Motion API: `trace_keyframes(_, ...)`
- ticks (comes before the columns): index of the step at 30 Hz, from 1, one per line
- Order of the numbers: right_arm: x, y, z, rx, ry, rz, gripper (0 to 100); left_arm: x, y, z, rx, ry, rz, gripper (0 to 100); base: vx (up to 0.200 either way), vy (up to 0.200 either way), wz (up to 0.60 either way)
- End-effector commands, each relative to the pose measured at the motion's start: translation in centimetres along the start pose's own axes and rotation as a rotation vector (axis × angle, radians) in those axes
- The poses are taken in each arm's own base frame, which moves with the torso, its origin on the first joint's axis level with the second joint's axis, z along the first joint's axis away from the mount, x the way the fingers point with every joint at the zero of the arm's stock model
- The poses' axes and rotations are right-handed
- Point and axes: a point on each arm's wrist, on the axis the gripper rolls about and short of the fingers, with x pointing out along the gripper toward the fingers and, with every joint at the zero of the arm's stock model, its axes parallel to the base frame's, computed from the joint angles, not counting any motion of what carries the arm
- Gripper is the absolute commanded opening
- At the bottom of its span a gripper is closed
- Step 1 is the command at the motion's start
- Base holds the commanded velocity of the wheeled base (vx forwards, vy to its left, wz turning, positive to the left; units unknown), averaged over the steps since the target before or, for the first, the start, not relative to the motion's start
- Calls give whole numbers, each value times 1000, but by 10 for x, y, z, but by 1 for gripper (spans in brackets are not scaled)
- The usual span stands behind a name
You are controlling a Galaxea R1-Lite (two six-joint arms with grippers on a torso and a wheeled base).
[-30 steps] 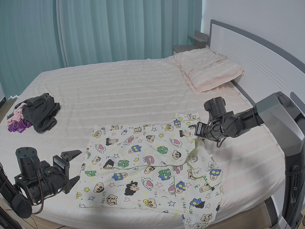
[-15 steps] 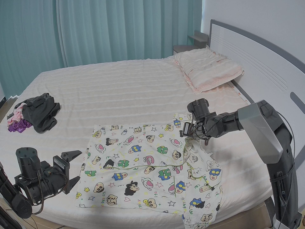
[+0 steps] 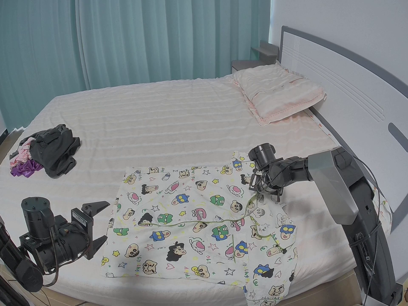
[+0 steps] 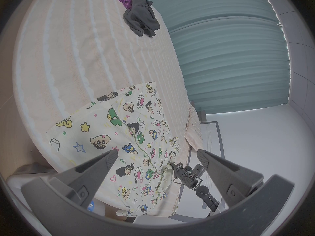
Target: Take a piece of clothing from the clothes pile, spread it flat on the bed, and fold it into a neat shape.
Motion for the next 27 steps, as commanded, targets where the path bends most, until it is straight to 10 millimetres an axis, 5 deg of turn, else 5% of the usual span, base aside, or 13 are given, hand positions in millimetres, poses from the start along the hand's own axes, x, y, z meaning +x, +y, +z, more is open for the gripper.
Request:
trace_keyframes(1, 2, -2, -2, 23, 18, -4, 100, 0, 0, 0, 0, 1, 1, 100, 0, 0, 0)
trace_keyframes(7, -56, 3, 36, 62, 24, 113, 100, 0, 0, 0, 0, 4, 0, 100, 0, 0, 0)
trace_keyframes(16, -98, 7, 64, 149, -76, 211, 100, 0, 0, 0, -2, 1, 2, 100, 0, 0, 0)
trace_keyframes(27, -116, -7, -1, 77, 79, 285, 100, 0, 1, 0, -2, 1, 2, 100, 0, 0, 0)
